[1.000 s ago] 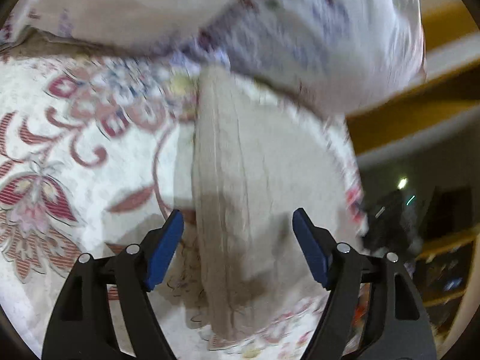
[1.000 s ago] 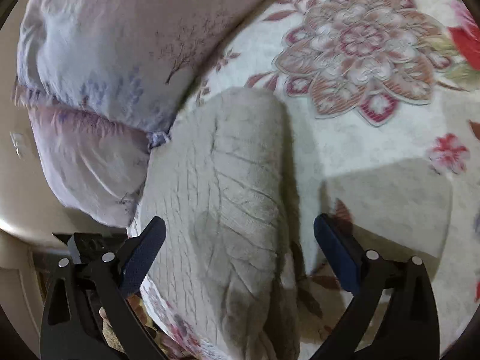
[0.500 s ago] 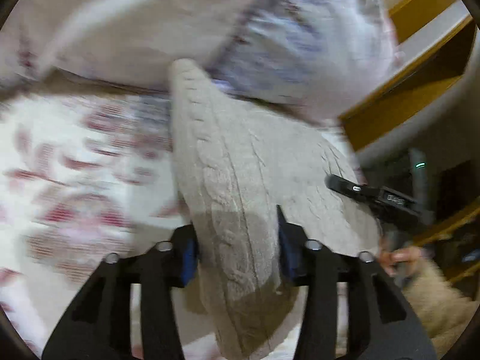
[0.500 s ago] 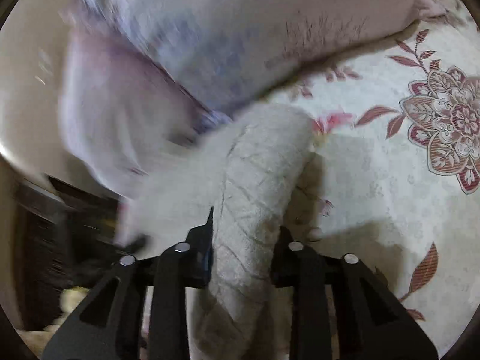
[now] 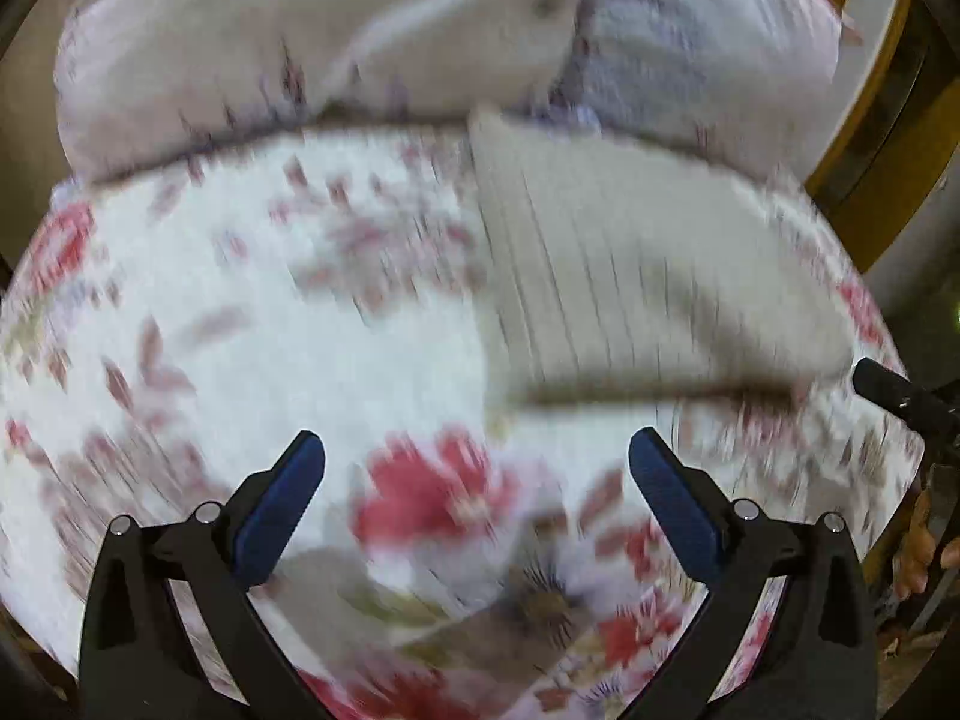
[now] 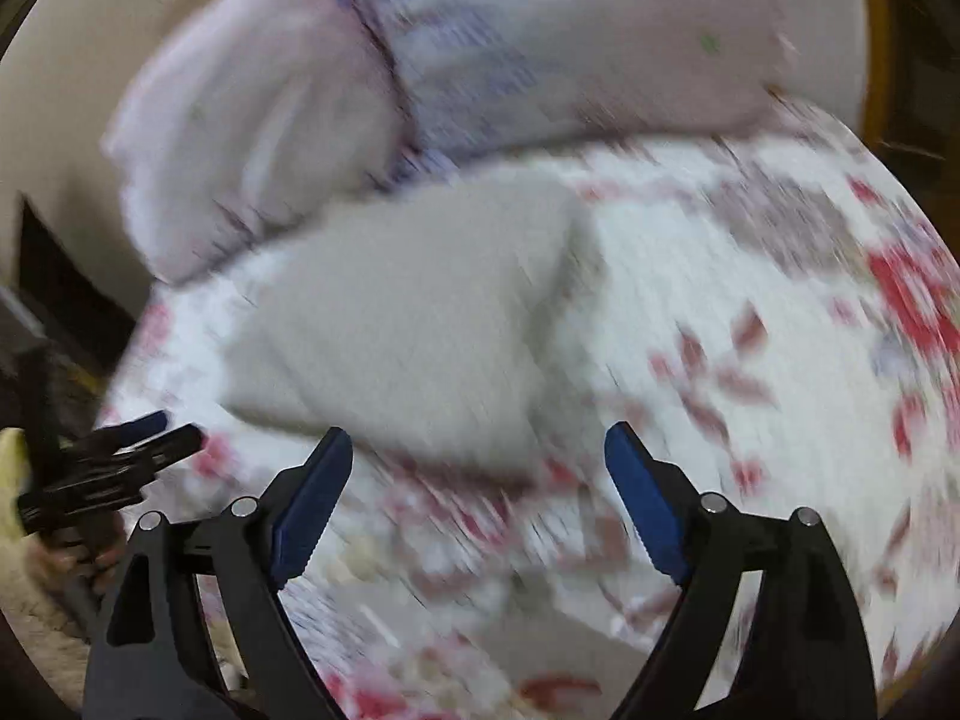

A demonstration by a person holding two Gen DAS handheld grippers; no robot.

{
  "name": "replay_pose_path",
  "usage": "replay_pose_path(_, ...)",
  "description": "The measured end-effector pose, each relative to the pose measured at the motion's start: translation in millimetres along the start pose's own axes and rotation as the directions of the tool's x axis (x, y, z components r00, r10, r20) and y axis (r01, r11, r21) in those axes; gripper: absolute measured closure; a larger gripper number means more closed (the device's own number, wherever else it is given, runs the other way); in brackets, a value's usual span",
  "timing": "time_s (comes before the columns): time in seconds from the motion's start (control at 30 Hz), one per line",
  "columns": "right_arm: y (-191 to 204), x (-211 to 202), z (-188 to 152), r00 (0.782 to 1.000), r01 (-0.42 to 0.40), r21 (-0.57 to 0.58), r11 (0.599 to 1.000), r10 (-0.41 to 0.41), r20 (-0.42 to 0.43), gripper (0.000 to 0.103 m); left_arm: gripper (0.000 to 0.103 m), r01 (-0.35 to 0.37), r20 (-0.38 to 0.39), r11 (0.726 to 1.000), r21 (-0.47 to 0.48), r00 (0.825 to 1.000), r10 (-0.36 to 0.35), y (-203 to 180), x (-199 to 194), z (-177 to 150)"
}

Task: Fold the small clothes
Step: 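Open both grippers and pull them back from the folded sweater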

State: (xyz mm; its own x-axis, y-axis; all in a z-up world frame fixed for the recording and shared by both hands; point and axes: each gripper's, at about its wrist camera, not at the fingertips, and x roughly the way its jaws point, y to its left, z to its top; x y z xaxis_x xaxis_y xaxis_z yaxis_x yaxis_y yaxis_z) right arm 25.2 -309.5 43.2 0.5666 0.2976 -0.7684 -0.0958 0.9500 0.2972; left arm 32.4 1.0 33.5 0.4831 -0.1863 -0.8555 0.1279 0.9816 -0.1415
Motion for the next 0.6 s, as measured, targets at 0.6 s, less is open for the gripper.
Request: replay_pose_path(0.6,41.1,49.2,-35.8,0.958,0.263,-0.096,0.960,-0.272,-0.094,0.001,0.002,-0.143,-0.105,0.989,0.042,0.984,0.146,-29.7,32.6,-4.1)
